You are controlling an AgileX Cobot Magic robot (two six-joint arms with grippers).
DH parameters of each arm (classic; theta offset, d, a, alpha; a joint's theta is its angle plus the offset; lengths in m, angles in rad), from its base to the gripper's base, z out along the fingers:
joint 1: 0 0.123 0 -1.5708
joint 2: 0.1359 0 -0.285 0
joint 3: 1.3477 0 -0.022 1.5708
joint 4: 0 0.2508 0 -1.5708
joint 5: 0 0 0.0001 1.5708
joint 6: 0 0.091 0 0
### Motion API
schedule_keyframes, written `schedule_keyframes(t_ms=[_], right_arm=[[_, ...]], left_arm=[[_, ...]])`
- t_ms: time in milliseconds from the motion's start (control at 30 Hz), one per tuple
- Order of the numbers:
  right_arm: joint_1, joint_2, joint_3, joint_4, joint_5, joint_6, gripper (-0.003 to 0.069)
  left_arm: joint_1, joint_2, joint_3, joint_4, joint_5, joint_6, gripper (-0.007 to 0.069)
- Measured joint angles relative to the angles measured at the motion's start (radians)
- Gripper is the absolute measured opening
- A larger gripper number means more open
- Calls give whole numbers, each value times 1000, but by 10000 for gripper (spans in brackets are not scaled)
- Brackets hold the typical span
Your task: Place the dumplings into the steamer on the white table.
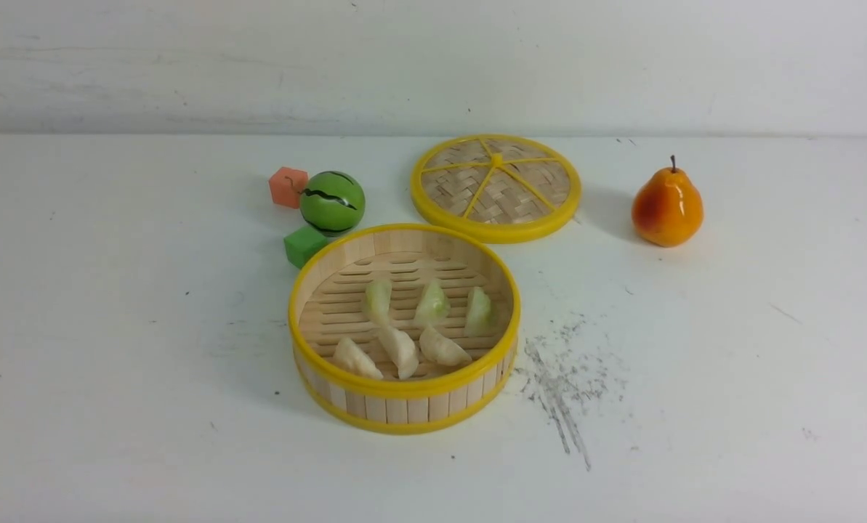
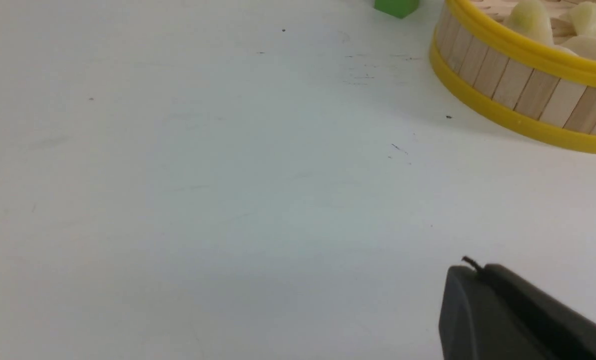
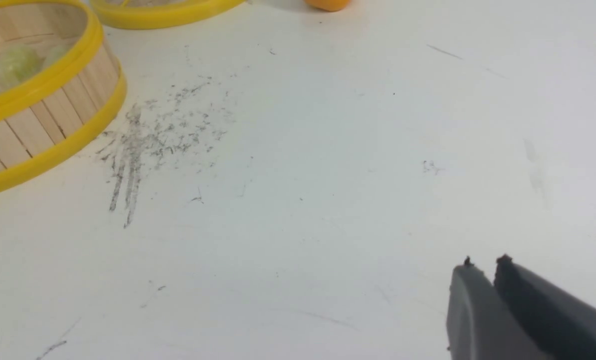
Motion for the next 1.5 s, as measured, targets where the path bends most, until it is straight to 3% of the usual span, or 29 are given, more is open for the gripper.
schedule_keyframes(t_ms=[1500], right_arm=[[0,0,0,0,0,0,118]], left_arm=[[0,0,0,9,0,3,-14]])
